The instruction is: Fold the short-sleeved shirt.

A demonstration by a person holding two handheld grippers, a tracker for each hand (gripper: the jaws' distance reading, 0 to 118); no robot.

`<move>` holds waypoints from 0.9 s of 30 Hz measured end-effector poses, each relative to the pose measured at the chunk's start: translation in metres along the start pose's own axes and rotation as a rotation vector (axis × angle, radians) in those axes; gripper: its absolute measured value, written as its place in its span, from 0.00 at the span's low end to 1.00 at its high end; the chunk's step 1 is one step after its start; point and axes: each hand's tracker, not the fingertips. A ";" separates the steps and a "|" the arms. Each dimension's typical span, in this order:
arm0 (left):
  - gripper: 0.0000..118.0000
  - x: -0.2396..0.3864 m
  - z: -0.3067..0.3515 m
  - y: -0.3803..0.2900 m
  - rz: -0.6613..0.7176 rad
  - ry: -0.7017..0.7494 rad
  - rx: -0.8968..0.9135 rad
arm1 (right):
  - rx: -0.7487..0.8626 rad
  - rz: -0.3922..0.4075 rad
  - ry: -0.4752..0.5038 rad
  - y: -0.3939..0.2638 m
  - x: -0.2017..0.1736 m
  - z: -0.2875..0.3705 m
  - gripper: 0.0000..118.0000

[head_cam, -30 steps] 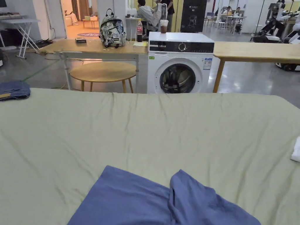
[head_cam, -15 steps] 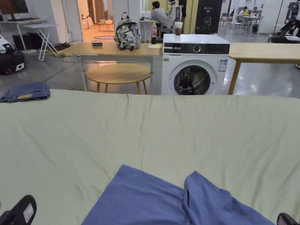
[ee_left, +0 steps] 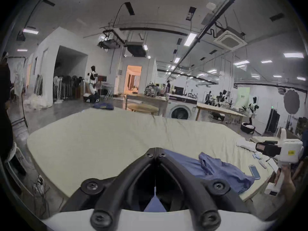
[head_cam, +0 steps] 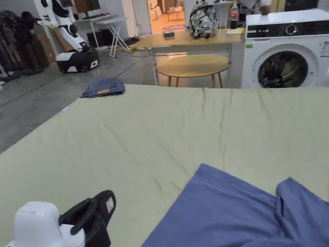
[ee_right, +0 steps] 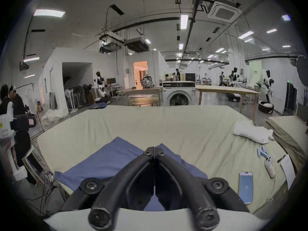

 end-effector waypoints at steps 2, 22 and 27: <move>0.02 -0.018 -0.007 -0.018 0.078 -0.033 -0.096 | -0.006 -0.007 0.026 -0.004 0.002 0.003 0.00; 0.00 -0.047 -0.091 -0.165 0.113 0.202 -0.557 | -0.133 -0.060 -0.023 -0.031 0.018 -0.008 0.00; 0.00 -0.045 -0.091 -0.161 0.138 0.187 -0.565 | -0.220 -0.017 -0.033 -0.006 0.053 -0.043 0.23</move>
